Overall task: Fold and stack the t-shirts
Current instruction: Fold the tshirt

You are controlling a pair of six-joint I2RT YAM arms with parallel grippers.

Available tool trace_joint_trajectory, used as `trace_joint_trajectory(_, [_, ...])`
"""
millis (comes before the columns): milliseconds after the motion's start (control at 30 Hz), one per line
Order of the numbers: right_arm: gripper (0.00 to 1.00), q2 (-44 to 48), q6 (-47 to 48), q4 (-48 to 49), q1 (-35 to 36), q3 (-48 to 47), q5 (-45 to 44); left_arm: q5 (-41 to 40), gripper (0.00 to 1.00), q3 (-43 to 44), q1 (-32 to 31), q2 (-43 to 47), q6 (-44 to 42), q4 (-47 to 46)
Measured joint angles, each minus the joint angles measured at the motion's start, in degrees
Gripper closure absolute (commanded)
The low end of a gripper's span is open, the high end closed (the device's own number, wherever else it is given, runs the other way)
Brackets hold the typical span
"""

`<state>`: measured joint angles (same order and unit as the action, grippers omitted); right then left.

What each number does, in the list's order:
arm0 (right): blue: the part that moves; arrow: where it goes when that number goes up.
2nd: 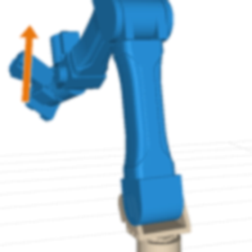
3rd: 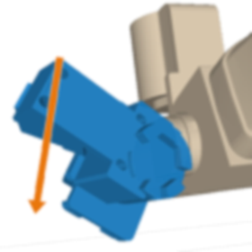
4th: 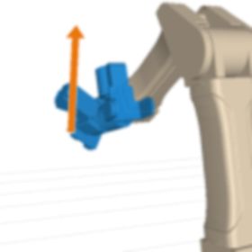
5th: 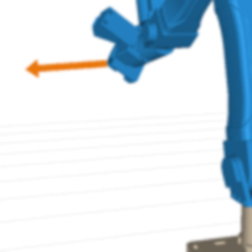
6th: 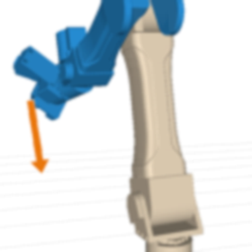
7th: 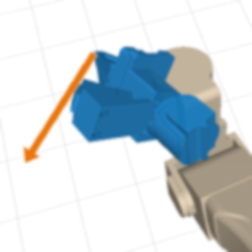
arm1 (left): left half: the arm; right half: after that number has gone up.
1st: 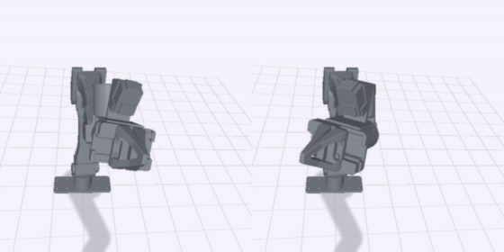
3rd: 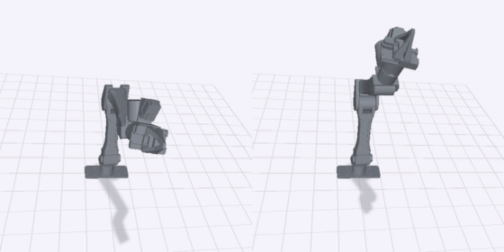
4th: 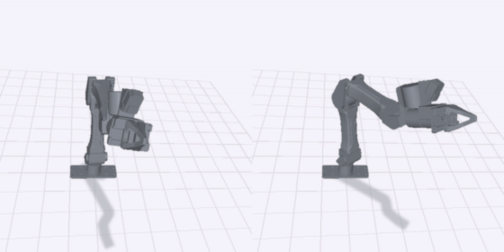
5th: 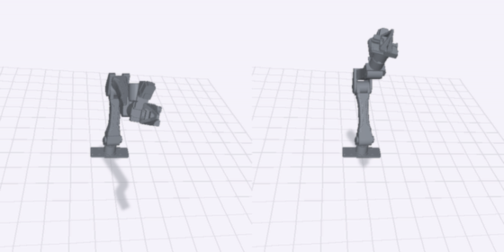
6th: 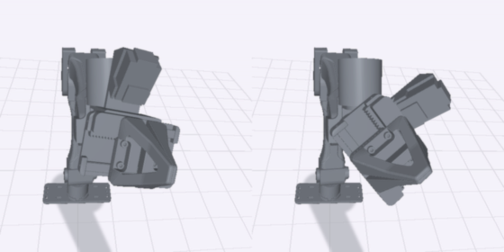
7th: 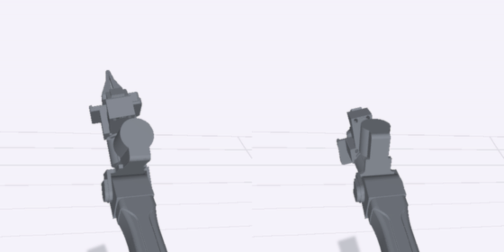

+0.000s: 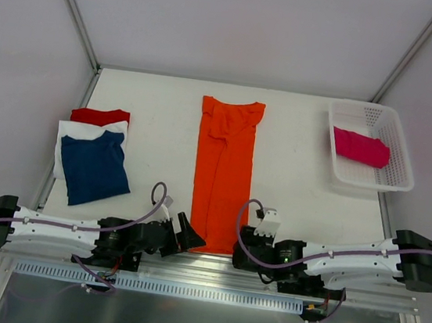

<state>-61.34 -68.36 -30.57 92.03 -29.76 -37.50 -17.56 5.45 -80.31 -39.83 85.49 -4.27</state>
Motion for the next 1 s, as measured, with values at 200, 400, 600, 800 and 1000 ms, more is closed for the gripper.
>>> trace_joint_trajectory(200, [0.44, -1.2, -0.5, 1.1, 0.0, 0.7, 0.9, 0.5, 0.01, 0.0, 0.0, -3.9, 0.0, -3.9])
trace_joint_trajectory(400, [0.43, -1.9, -1.3, 2.1, 0.0, 1.9, 1.4, 0.6, 0.01, 0.3, 0.0, -6.4, 0.0, -6.0])
trace_joint_trajectory(600, [0.43, -2.3, -2.1, 3.2, 0.0, 3.2, 1.6, 1.0, 0.05, 2.1, 0.0, -10.2, 0.0, -6.6])
trace_joint_trajectory(800, [0.43, -3.0, -2.8, 5.0, 0.0, 3.4, 1.0, 1.5, 0.13, 5.4, 0.0, -15.8, -0.2, -6.1])
trace_joint_trajectory(1000, [0.47, -3.3, -3.0, 5.8, 0.0, 3.4, 0.8, 2.1, 0.26, 7.8, 0.0, -19.3, -1.1, -5.1])
